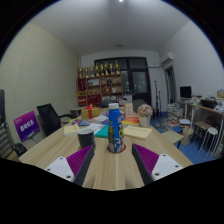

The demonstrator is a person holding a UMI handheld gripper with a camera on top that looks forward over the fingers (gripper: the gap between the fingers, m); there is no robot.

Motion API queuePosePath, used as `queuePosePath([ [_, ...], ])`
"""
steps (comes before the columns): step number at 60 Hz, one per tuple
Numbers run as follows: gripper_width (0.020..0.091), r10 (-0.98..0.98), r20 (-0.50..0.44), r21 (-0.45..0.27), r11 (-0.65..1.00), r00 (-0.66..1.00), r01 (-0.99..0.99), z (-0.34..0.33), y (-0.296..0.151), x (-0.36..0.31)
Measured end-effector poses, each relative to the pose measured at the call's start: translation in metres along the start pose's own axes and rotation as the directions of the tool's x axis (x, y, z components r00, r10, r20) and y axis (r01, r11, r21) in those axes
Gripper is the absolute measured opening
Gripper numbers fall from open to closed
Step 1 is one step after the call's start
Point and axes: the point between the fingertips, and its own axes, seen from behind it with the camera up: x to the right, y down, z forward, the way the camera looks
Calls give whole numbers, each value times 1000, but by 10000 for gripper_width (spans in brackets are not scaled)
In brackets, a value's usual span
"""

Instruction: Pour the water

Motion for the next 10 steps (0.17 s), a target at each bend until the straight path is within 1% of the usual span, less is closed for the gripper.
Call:
queuePosePath([
  [5, 833, -4, -1, -11, 1000, 1000, 4, -29, 5, -1],
  [10, 833, -30, -22, -12, 999, 999, 30, -55, 7, 2],
])
